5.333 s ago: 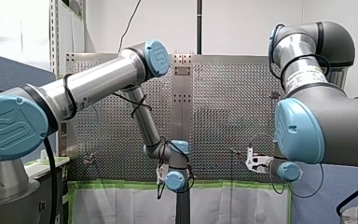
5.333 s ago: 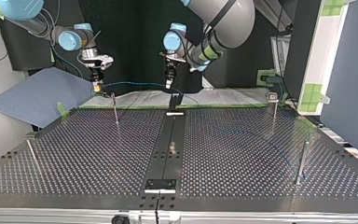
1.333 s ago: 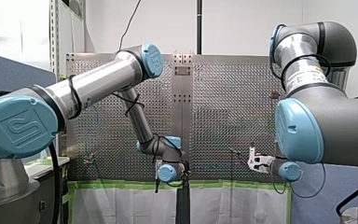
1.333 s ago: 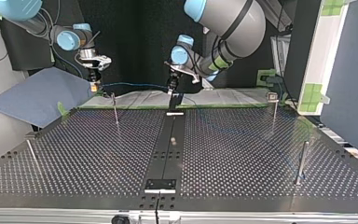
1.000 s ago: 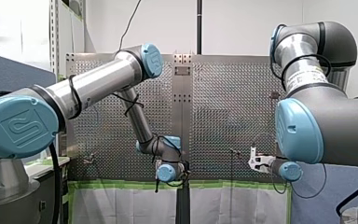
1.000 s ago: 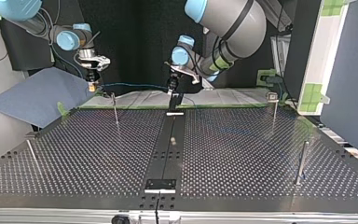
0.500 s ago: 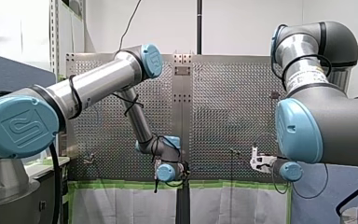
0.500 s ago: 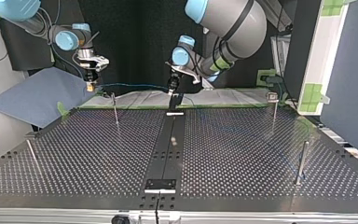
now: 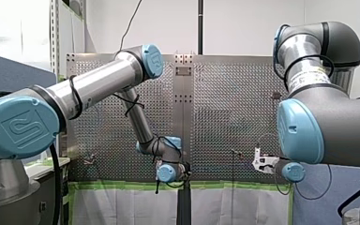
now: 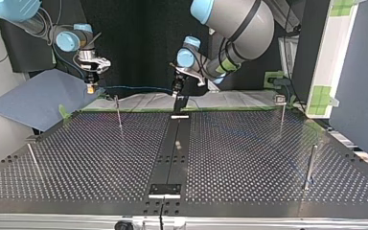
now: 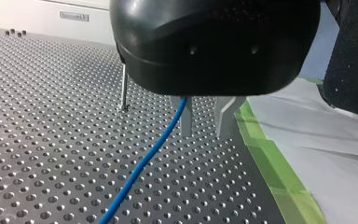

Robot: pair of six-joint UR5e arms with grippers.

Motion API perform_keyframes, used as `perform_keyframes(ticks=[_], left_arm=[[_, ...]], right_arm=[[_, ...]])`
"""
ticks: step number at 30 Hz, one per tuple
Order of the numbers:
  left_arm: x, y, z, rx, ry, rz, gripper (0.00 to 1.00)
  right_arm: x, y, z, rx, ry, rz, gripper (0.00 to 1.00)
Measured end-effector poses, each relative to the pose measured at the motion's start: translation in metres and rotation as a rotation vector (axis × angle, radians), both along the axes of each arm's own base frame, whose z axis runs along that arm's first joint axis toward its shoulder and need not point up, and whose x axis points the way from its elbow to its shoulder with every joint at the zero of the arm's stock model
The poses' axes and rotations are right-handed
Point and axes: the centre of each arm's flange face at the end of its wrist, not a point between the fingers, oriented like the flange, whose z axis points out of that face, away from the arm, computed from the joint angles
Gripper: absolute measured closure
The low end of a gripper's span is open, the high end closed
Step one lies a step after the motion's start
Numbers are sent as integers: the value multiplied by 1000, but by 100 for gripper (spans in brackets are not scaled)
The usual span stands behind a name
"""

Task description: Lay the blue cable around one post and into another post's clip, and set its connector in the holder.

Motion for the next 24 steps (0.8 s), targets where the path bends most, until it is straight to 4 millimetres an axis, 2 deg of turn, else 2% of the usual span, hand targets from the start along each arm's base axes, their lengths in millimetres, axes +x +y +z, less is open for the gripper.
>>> perform_keyframes(ticks=[3, 4, 6, 8, 9, 13, 24], left_arm=[[0, 0, 0, 0, 1, -4, 73], [0, 0, 0, -1, 1, -5, 77], [0, 0, 0, -1, 1, -5, 77], [0, 0, 0, -1, 1, -5, 89], [0, 0, 0, -1, 1, -5, 89], [1, 0, 0, -1, 1, -9, 100], [1, -1, 0, -5, 7, -38, 100]], right_arm=[[-2, -1, 0, 0, 0, -4, 100], [-2, -1, 0, 0, 0, -5, 100], [-3, -1, 0, 0, 0, -7, 100], [-4, -1, 0, 0, 0, -8, 100], [-4, -2, 0, 0, 0, -9, 100], [-5, -2, 0, 0, 0, -11, 100], [-5, -2, 0, 0, 0, -12, 100]])
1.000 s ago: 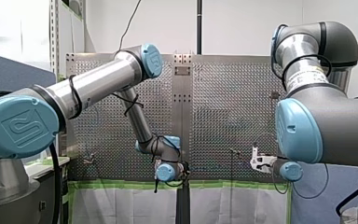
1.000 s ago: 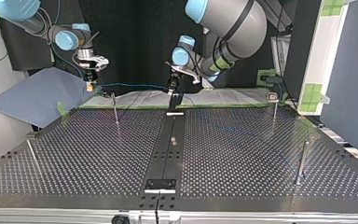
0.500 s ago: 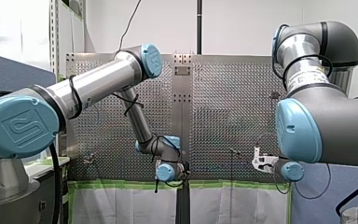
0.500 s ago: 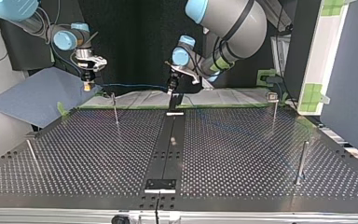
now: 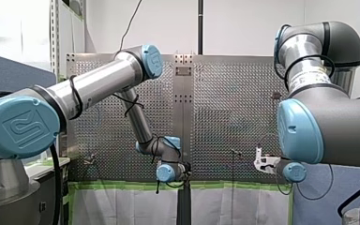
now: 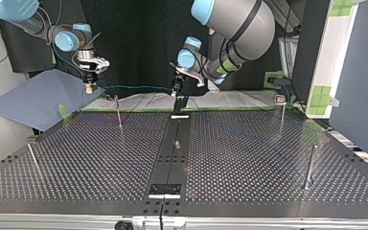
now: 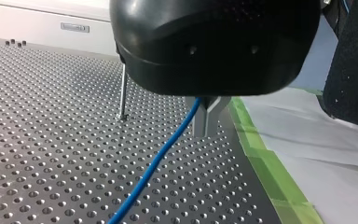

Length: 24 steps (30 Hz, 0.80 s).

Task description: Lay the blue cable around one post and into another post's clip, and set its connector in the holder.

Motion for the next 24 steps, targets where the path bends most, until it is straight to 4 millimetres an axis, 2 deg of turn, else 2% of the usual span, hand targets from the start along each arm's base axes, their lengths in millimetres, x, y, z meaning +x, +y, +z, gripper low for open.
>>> perform_keyframes(ticks=[10, 11, 12, 14, 15, 16, 17, 18, 20, 24], left_arm=[[0, -2, 0, -2, 6, -32, 100], [0, -1, 0, -2, 7, -33, 95], [0, -1, 0, -2, 8, -33, 95], [0, -1, -1, -1, 9, -36, 80], [0, -1, -1, -1, 10, -37, 80], [0, -1, -1, -1, 10, -38, 66], [1, 0, -1, -1, 10, -38, 56], [1, 0, -1, -1, 11, -37, 56], [1, 1, -1, 1, 12, -34, 35], [1, 2, -1, 6, 16, -24, 27]], right_arm=[[-2, -1, 0, 2, -5, -10, 100], [-3, -1, 0, 3, -7, -15, 100], [-4, -2, 0, 3, -8, -20, 100], [-5, -2, 0, 2, -10, -25, 100], [-6, -2, 0, 3, -10, -28, 100], [-6, -2, 0, 3, -10, -29, 100], [-7, -2, 0, 3, -10, -31, 100], [-7, -3, 0, 3, -11, -32, 100], [-8, -3, 0, 4, -11, -34, 100], [-9, -3, 0, 4, -11, -36, 100]])
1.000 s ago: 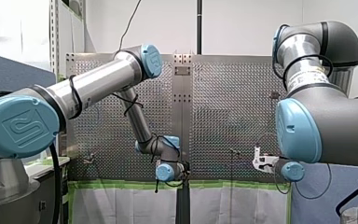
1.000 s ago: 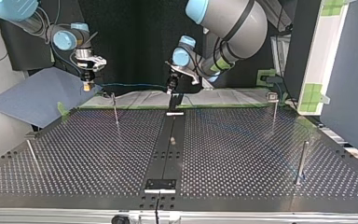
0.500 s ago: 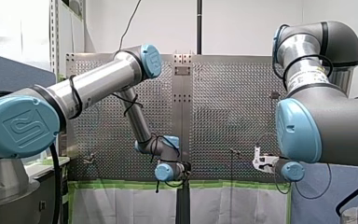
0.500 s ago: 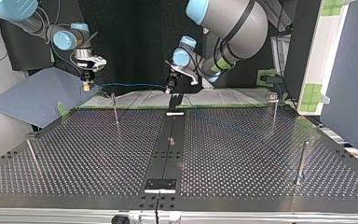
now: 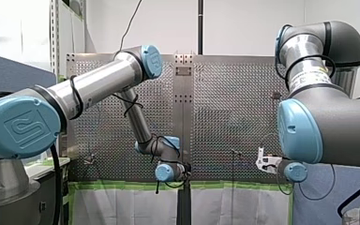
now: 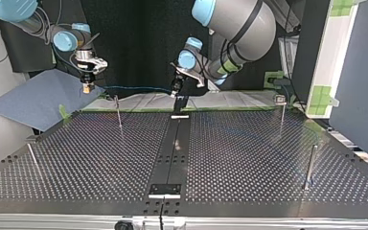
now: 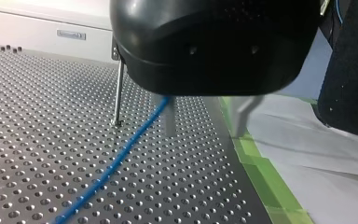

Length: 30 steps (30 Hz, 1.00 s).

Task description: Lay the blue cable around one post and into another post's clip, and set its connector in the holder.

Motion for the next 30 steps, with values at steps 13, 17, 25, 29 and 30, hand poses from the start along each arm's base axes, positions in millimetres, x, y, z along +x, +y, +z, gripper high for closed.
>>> perform_keyframes(ticks=[13, 17, 25, 29, 30], left_arm=[[-3, -1, -1, 14, 5, -4, 25], [-7, -1, -2, 23, 5, -6, 25], [-10, 0, 0, 32, 0, -1, 25], [-13, 1, 2, 32, -13, 6, 25], [-13, 1, 2, 32, -15, 7, 25]], right_arm=[[0, 0, 0, 0, 0, 1, 100], [0, 0, 0, 0, 0, 1, 100], [0, 0, 0, 1, 0, 1, 100], [0, 0, 0, 1, 0, 1, 100], [0, 0, 0, 1, 0, 1, 100]])
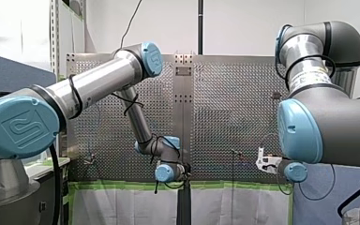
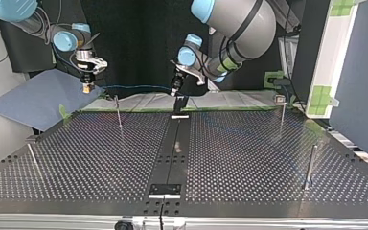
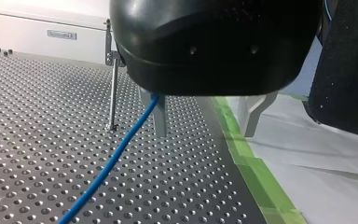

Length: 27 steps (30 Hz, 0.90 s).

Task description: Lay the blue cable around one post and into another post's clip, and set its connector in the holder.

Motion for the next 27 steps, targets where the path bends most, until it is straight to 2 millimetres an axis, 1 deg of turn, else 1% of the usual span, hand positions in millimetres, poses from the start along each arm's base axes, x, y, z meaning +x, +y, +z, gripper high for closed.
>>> perform_keyframes(ticks=[9, 10, 16, 17, 22, 23, 27], left_arm=[[-1, -3, 4, 1, -9, -1, 25], [-1, -3, 4, 1, -9, -1, 29], [-2, -3, 4, 3, -8, -2, 29], [-2, -3, 4, 3, -8, -2, 26], [-2, -3, 4, 4, -7, -3, 26], [-1, -3, 4, 4, -7, -3, 24], [-2, -4, 4, 2, -7, -15, 24]], right_arm=[[0, 0, 0, 2, 1, 0, 100], [0, 0, 0, 1, 1, 0, 100], [-1, 0, 0, 2, 1, -6, 100], [-2, 0, 0, 3, 1, -9, 100], [-6, -1, 0, 4, 3, -33, 100], [-7, -2, 0, 5, 3, -36, 100], [-11, -2, -1, 10, 4, -64, 100]])
